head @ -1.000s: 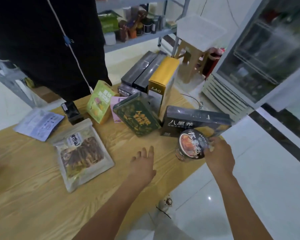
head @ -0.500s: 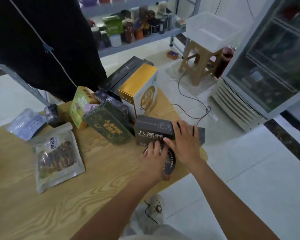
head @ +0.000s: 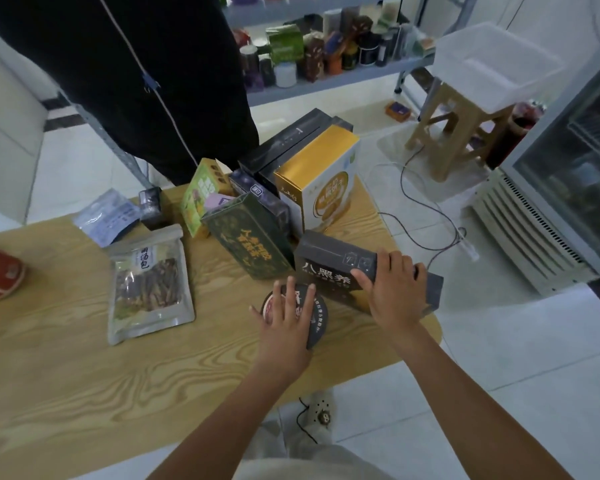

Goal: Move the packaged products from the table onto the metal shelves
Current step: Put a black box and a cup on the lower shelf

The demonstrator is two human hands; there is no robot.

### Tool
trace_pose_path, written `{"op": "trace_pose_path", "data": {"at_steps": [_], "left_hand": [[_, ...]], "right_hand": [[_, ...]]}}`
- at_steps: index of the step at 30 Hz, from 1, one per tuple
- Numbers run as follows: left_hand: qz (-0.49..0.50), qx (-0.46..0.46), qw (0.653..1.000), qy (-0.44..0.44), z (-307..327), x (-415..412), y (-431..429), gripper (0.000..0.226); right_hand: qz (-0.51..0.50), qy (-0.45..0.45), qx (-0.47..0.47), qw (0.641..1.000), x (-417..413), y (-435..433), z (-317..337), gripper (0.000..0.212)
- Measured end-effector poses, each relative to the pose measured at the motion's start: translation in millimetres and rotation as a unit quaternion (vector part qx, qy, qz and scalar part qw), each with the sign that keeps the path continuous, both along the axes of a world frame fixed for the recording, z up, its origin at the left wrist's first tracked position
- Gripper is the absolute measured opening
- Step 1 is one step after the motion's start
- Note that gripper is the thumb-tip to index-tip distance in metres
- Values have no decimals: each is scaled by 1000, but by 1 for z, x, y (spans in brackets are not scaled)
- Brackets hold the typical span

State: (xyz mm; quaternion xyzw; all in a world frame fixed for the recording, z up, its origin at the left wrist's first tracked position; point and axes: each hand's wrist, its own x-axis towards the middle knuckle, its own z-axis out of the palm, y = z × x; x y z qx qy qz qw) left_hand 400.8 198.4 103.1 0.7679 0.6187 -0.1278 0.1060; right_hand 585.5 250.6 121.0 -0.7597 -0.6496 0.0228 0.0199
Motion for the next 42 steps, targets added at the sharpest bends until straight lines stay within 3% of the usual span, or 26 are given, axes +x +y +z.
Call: {"op": "trace_pose_path", "data": {"at_steps": [5,14,21,26,35,42], "left_hand": [[-3,24,1000,-9,-7,-14,-6,103],[99,57,993,-25,-16,-68,-37,107],[83,59,994,-35,-13,-105,-59,97],[121,96,987,-37,-20,-156,-92,106],[217,103,971,-3,-5,-284,-192,83],[373,132,918,14,21,-393,-306,77]], "right_hand": [[22,-21,3,1000,2,-6,-1,81],[69,-59,12,996,-26,-17,-3,84],[95,-96,-29,990,-52,-18,3,93],[153,-93,-34,983,-77,-43,2,90],[327,-80,-7,942,-232,-95,21,92],[505,-65,52,859,-400,-138,49,91]]}}
